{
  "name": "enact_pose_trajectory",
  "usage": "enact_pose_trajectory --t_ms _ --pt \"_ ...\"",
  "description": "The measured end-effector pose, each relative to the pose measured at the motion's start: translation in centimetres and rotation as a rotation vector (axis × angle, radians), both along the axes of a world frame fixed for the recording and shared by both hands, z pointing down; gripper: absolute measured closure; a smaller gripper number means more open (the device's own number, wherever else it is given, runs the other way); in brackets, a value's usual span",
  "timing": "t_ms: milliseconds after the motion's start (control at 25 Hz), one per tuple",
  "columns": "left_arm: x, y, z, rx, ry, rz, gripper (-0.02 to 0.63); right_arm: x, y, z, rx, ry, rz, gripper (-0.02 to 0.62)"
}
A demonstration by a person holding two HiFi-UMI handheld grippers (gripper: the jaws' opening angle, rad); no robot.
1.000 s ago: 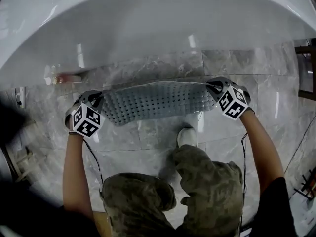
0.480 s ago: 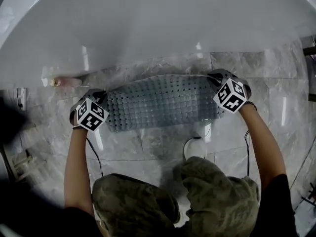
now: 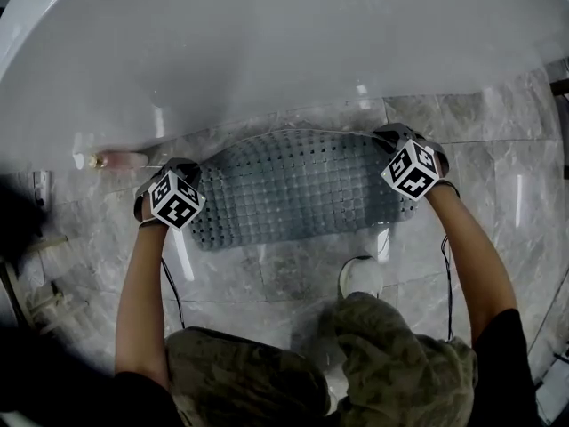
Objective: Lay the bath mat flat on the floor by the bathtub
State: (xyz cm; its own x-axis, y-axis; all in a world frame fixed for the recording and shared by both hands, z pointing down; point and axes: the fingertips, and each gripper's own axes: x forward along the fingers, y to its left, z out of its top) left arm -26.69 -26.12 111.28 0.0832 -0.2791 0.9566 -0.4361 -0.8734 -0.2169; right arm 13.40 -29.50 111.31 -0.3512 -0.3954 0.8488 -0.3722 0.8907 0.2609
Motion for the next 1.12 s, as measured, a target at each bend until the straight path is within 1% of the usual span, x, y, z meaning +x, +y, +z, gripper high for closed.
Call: enact_pose_trajectory --t_ms 80,160,360,480,600,680,760,840,920,960,1000,1040,1120 --pt "0.1 -0.3 0.8 -0.023 0.008 -0.017 0.575 0.0 -0.6 0.9 -0.001 0.011 0.001 0.569" --pt "0.2 -0.2 1.9 -0.064 0.025 -0.043 0.575 0.0 -1.2 1.7 -0.01 0.021 0.002 0.569" --pt "0.1 -0.3 2.7 -0.115 0.084 -0.1 0.575 -0.2 -2.2 3.4 -0.075 0.03 0.0 0.569" --pt "0.4 0.1 2.5 -0.187 0.124 -0.11 0.575 -0.4 -2.3 3.7 -0.139 0.04 -0.026 0.571" --pt "0.7 0.7 2.5 -0.218 0.131 -0.101 0.575 -0.3 -1.9 3.6 -0.177 0.052 -0.057 0.571" --pt "0.6 0.4 2.9 -0.191 0.12 -0.099 0.575 -0.3 -2.0 3.5 -0.178 0.046 -0.06 0.571" --pt "0.3 -0.8 3.4 -0.122 0.078 -0.088 0.575 -0.4 -2.3 3.9 -0.157 0.053 -0.058 0.569" --pt "0.0 -2.6 3.8 -0.02 -0.001 -0.055 0.575 -0.4 -2.8 4.5 -0.113 0.094 -0.072 0.569" --pt "-0.3 -4.5 3.9 0.089 -0.103 -0.003 0.572 -0.5 -3.7 5.0 -0.062 0.137 -0.082 0.569" --pt "-0.3 -5.0 4.0 0.128 -0.149 0.026 0.565 -0.5 -4.1 5.0 -0.041 0.148 -0.075 0.569" --pt "-0.4 -5.2 4.1 0.154 -0.184 0.051 0.55 -0.5 -4.4 5.0 -0.023 0.153 -0.063 0.569" --pt "-0.4 -5.2 4.2 0.17 -0.205 0.068 0.512 -0.5 -4.6 5.0 -0.008 0.155 -0.05 0.569" --pt "-0.5 -4.9 4.3 0.19 -0.212 0.08 0.432 -0.2 -5.0 4.7 0.015 0.149 -0.024 0.568"
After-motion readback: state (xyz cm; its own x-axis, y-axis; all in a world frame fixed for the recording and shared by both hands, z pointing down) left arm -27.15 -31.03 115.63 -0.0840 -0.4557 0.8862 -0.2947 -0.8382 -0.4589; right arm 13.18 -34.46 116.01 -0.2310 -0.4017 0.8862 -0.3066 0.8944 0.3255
